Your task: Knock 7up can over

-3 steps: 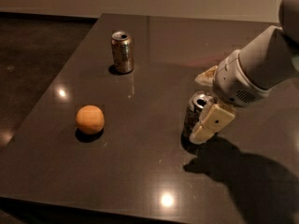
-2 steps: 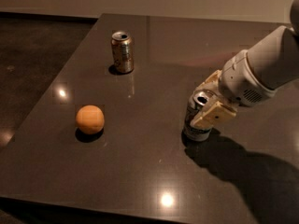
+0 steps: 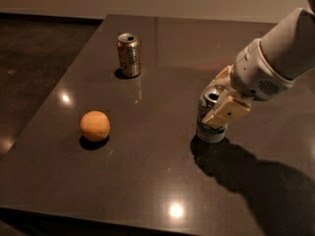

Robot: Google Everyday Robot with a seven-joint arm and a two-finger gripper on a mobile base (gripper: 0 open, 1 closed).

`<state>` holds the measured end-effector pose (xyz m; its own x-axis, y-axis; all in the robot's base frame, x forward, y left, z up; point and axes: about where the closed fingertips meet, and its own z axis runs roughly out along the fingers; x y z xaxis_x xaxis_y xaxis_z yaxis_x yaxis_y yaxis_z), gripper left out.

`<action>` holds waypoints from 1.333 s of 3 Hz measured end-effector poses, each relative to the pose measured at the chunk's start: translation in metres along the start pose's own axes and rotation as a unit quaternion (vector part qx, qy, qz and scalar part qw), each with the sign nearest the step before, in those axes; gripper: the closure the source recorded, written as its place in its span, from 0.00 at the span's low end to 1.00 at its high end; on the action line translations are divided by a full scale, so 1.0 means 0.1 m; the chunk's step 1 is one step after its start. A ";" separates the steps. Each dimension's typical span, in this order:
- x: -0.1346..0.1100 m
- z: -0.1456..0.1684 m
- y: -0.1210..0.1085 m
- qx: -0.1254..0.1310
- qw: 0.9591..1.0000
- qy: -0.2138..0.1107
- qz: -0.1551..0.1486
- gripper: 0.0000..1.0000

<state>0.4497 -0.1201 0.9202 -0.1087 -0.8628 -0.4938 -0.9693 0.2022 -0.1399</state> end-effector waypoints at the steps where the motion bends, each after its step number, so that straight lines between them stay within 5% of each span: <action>1: -0.19 -0.08 0.07 -0.003 0.997 0.071 -0.032 1.00; 2: -0.24 -0.08 0.14 0.000 0.984 0.160 -0.077 1.00; 3: -0.16 0.00 0.23 -0.001 0.966 0.236 -0.106 1.00; 4: -0.09 0.12 0.31 -0.007 0.951 0.284 -0.125 1.00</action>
Offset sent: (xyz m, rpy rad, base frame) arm -0.0229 0.0175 0.0113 -0.6727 -0.0034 0.1652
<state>0.4229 -0.1009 0.9102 0.0284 -0.9949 0.0971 -0.9830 -0.0454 -0.1777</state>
